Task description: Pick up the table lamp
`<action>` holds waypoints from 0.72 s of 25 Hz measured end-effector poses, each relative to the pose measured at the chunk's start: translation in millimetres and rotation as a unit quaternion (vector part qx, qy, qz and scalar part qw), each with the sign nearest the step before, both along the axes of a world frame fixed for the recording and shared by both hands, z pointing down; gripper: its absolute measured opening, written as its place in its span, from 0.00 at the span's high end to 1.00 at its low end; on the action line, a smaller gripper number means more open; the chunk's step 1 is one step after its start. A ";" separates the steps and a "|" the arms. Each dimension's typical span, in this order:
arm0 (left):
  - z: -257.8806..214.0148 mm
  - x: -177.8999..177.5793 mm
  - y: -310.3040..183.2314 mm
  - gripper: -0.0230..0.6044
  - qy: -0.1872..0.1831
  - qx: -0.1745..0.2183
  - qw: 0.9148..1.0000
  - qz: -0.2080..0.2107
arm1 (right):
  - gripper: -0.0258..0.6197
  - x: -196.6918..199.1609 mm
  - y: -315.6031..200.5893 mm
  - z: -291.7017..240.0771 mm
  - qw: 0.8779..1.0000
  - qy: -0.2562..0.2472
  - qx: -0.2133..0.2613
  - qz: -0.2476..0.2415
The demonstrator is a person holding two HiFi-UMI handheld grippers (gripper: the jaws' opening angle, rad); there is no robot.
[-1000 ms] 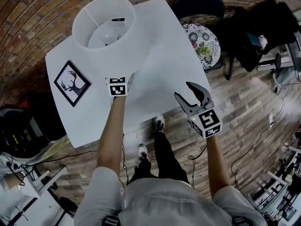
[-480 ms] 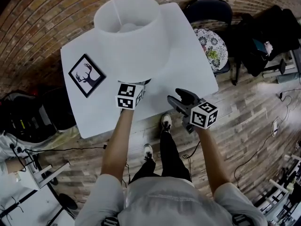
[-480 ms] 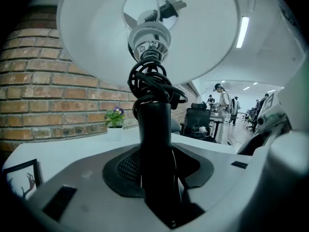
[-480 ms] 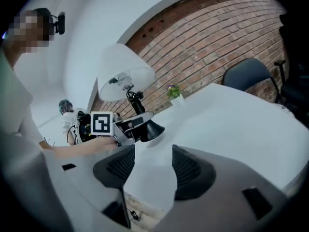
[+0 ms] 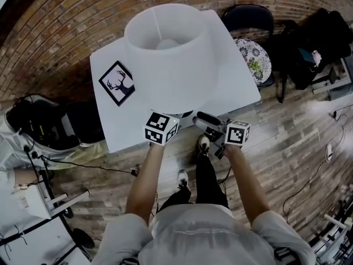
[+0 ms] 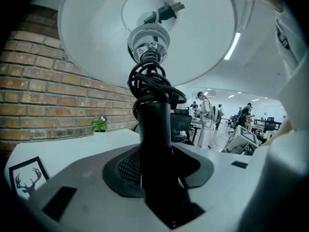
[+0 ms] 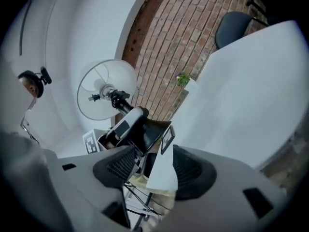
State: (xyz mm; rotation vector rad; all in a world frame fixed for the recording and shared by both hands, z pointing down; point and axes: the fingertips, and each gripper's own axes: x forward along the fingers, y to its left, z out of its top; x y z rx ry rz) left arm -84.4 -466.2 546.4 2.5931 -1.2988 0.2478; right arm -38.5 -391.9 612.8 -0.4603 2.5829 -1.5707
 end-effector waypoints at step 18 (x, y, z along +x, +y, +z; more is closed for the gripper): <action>-76.8 70.0 164.3 0.70 0.036 0.015 0.991 0.124 | 0.79 19.8 145.4 -94.5 0.991 -0.111 -0.005 0.071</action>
